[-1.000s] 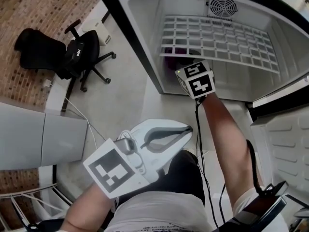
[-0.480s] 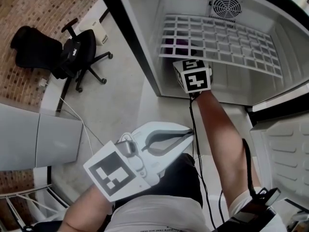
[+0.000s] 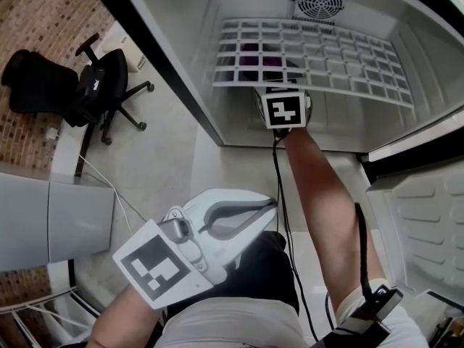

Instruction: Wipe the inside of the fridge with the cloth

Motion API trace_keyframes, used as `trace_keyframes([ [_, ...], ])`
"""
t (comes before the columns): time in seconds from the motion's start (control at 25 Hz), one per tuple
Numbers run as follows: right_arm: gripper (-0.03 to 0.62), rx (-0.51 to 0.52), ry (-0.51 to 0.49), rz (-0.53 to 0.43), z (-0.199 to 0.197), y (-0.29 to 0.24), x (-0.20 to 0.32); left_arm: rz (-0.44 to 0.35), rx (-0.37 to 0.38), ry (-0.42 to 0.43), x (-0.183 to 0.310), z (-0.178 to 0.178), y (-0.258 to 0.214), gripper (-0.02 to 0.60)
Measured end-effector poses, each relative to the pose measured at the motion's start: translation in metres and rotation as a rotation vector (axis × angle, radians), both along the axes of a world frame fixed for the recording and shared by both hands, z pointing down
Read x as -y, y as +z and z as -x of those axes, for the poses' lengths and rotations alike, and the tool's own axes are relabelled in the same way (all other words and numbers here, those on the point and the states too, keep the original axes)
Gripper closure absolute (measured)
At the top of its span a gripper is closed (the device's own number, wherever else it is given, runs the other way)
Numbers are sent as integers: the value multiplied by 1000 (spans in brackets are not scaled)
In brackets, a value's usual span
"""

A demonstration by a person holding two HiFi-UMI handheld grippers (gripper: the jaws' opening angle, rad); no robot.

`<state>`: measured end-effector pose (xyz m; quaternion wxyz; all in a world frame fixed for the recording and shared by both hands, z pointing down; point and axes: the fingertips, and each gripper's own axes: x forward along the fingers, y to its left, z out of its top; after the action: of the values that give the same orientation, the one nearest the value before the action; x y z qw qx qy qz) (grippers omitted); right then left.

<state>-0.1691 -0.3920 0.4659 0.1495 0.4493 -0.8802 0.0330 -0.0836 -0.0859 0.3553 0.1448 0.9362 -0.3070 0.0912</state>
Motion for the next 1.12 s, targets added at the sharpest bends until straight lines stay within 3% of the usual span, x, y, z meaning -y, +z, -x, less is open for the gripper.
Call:
trace_keyframes([
  [1.12, 539, -51, 504, 2, -209, -11, 32, 18, -22, 143, 20, -62, -27, 577],
])
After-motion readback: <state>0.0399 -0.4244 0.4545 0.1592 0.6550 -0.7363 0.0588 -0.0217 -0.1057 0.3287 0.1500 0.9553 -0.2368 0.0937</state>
